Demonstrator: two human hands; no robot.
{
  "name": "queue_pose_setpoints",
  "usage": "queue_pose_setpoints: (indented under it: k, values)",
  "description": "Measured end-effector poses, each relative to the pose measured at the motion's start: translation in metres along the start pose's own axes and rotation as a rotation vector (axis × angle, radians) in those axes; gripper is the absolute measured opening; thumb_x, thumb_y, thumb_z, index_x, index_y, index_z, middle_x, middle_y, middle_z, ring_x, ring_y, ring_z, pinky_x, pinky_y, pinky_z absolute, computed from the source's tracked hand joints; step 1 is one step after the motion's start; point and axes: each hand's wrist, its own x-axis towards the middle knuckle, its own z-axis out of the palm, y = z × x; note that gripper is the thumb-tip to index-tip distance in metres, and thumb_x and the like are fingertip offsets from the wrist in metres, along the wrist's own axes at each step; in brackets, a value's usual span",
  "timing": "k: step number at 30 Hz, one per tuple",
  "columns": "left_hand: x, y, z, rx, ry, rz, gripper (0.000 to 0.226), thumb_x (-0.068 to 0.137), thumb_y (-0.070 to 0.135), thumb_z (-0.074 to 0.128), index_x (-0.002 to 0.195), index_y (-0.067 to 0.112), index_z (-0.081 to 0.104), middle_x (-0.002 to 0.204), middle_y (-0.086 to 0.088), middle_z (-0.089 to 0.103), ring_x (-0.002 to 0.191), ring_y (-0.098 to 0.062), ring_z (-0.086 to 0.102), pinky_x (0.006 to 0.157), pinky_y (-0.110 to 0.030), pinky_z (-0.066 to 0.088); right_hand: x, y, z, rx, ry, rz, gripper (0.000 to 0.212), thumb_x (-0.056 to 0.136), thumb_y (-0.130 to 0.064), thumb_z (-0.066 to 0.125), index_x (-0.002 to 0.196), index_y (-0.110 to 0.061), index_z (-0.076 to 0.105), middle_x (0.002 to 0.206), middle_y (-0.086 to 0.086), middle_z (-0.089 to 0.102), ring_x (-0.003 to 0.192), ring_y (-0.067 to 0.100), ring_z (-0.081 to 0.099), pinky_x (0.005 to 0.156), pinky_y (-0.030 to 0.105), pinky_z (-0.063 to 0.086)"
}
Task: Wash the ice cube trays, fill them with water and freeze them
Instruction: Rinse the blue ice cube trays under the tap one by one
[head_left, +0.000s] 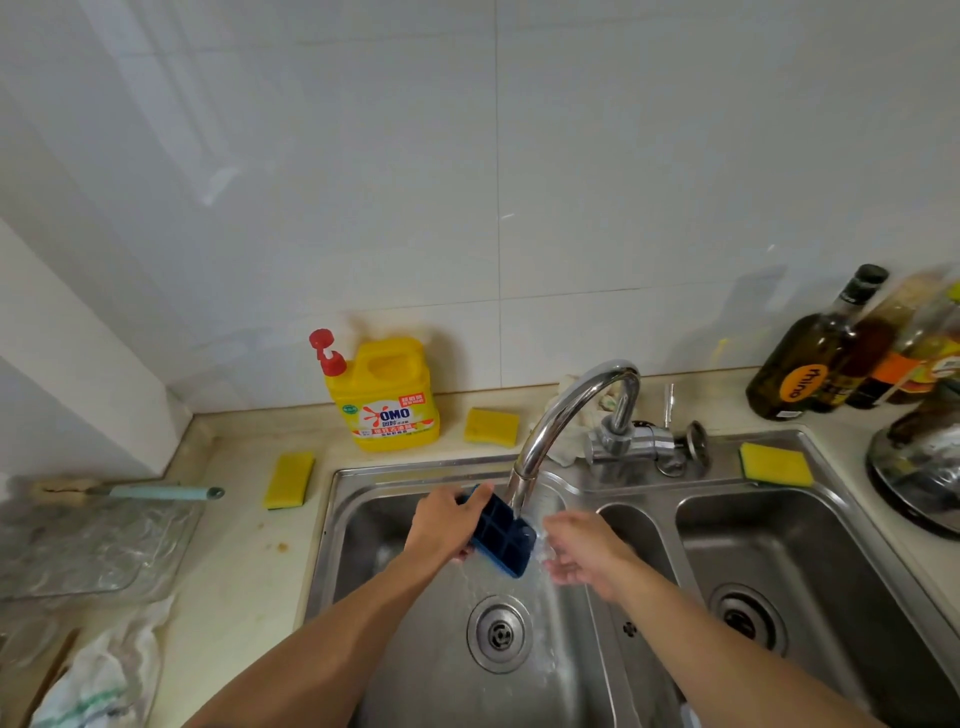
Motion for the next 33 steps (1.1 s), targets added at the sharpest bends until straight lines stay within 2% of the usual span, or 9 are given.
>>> queue_pose_setpoints:
  k: [2, 5, 9, 14, 20, 24, 29, 33]
  values:
    - [-0.001, -0.001, -0.001, -0.085, -0.024, -0.052, 0.048, 0.096, 0.058, 0.056, 0.093, 0.013, 0.073, 0.073, -0.007, 0.073, 0.047, -0.013, 0.069, 0.045, -0.022, 0.052, 0.0, 0.0, 0.0, -0.007, -0.012, 0.0, 0.009, 0.104, -0.02, 0.056, 0.107, -0.014, 0.061, 0.109, 0.017, 0.063, 0.086, 0.027, 0.064, 0.082, 0.039, 0.061]
    - [-0.002, -0.002, 0.001, -0.156, -0.034, -0.106, 0.051, 0.095, 0.06, 0.056, 0.094, 0.012, 0.072, 0.074, -0.007, 0.075, 0.05, -0.014, 0.07, 0.046, -0.022, 0.053, 0.001, 0.0, -0.001, -0.032, -0.027, 0.002, 0.01, 0.105, -0.022, 0.055, 0.109, -0.014, 0.061, 0.118, 0.019, 0.065, 0.091, 0.03, 0.068, 0.081, 0.04, 0.062]
    - [-0.002, -0.002, 0.002, -0.213, -0.029, -0.149, 0.054, 0.094, 0.06, 0.058, 0.092, 0.008, 0.073, 0.07, -0.007, 0.075, 0.047, -0.014, 0.067, 0.046, -0.022, 0.051, 0.005, 0.001, 0.002, -0.02, -0.06, 0.017, 0.021, 0.105, -0.022, 0.056, 0.121, -0.008, 0.06, 0.12, 0.019, 0.064, 0.089, 0.031, 0.069, 0.083, 0.042, 0.062]
    - [-0.003, -0.003, 0.004, -0.41, -0.081, -0.223, 0.056, 0.096, 0.058, 0.059, 0.096, 0.003, 0.073, 0.065, -0.011, 0.071, 0.046, -0.018, 0.061, 0.041, -0.024, 0.045, 0.005, -0.001, 0.006, 0.047, -0.106, 0.027, 0.02, 0.106, -0.02, 0.054, 0.121, -0.008, 0.06, 0.118, 0.023, 0.067, 0.096, 0.04, 0.072, 0.083, 0.045, 0.063]
    - [-0.009, -0.009, 0.021, -0.566, -0.203, -0.339, 0.056, 0.099, 0.058, 0.053, 0.105, 0.004, 0.07, 0.075, -0.015, 0.076, 0.054, -0.021, 0.067, 0.049, -0.028, 0.053, 0.005, -0.004, 0.004, 0.108, -0.003, -0.024, 0.012, 0.104, -0.019, 0.057, 0.108, -0.01, 0.064, 0.097, 0.02, 0.074, 0.071, 0.027, 0.074, 0.062, 0.035, 0.061]
    - [-0.011, -0.008, 0.035, -0.596, -0.236, -0.353, 0.043, 0.103, 0.045, 0.052, 0.109, 0.005, 0.067, 0.082, -0.013, 0.078, 0.063, -0.024, 0.074, 0.059, -0.031, 0.058, 0.006, -0.003, -0.004, 0.05, 0.091, -0.093, 0.015, 0.102, -0.022, 0.06, 0.104, -0.01, 0.068, 0.094, 0.017, 0.074, 0.066, 0.022, 0.071, 0.058, 0.032, 0.057]
    - [-0.016, -0.004, 0.042, -0.64, -0.324, -0.372, 0.023, 0.106, 0.025, 0.047, 0.11, 0.007, 0.061, 0.098, -0.018, 0.074, 0.076, -0.028, 0.073, 0.07, -0.038, 0.061, 0.005, -0.005, -0.01, -0.043, 0.168, -0.154, 0.019, 0.1, -0.028, 0.061, 0.099, -0.011, 0.07, 0.094, 0.017, 0.074, 0.064, 0.02, 0.069, 0.054, 0.028, 0.052]
    - [-0.018, 0.001, 0.044, -0.739, -0.311, -0.421, 0.018, 0.104, 0.015, 0.047, 0.113, 0.006, 0.059, 0.106, -0.023, 0.069, 0.081, -0.031, 0.07, 0.065, -0.037, 0.062, 0.001, -0.008, -0.01, -0.107, 0.176, -0.175, 0.021, 0.1, -0.029, 0.059, 0.096, -0.014, 0.072, 0.094, 0.013, 0.074, 0.07, 0.019, 0.07, 0.052, 0.023, 0.052]
